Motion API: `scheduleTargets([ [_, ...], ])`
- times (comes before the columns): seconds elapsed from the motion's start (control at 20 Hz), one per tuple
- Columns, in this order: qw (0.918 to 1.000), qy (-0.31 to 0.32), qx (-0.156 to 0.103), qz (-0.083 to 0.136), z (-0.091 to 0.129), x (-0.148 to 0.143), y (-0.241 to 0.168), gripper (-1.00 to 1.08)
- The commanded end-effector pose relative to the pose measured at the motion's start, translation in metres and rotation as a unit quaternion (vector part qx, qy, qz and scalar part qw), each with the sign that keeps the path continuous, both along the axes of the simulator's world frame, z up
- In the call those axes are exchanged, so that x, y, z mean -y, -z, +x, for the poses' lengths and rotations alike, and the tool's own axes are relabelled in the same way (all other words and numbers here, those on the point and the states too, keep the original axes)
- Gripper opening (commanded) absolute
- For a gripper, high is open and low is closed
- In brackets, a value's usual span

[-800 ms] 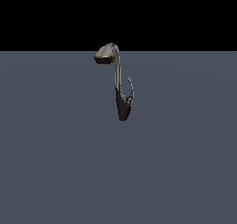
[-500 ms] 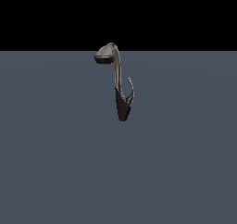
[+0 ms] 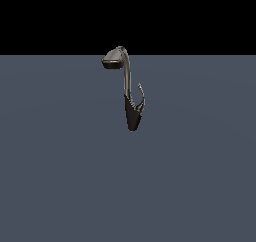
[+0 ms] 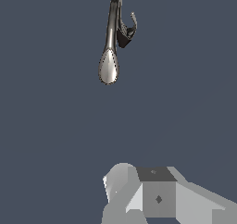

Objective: Turn on the faucet by rotating a designated handle.

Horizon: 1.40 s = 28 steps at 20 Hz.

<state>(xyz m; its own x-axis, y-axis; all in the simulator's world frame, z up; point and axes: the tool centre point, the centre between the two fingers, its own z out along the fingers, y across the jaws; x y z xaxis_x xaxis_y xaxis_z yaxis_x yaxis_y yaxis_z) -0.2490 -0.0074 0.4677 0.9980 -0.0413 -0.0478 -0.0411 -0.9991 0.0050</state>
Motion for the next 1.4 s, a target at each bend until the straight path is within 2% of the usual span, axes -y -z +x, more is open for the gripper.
scheduleTargets([
  [0.0, 1.0, 0.004, -0.001, 0.003, 0.002, -0.001, 0.001, -1.0],
  [0.4, 0.9987, 0.042, -0.01, 0.029, 0.024, -0.006, 0.007, -1.0],
  [0.75, 0.9911, 0.109, -0.027, 0.071, 0.062, -0.013, 0.02, -1.0],
  [1.05, 0.9736, 0.19, -0.05, 0.116, 0.107, -0.018, 0.039, -1.0],
  [1.35, 0.9453, 0.276, -0.076, 0.157, 0.151, -0.017, 0.065, -1.0],
])
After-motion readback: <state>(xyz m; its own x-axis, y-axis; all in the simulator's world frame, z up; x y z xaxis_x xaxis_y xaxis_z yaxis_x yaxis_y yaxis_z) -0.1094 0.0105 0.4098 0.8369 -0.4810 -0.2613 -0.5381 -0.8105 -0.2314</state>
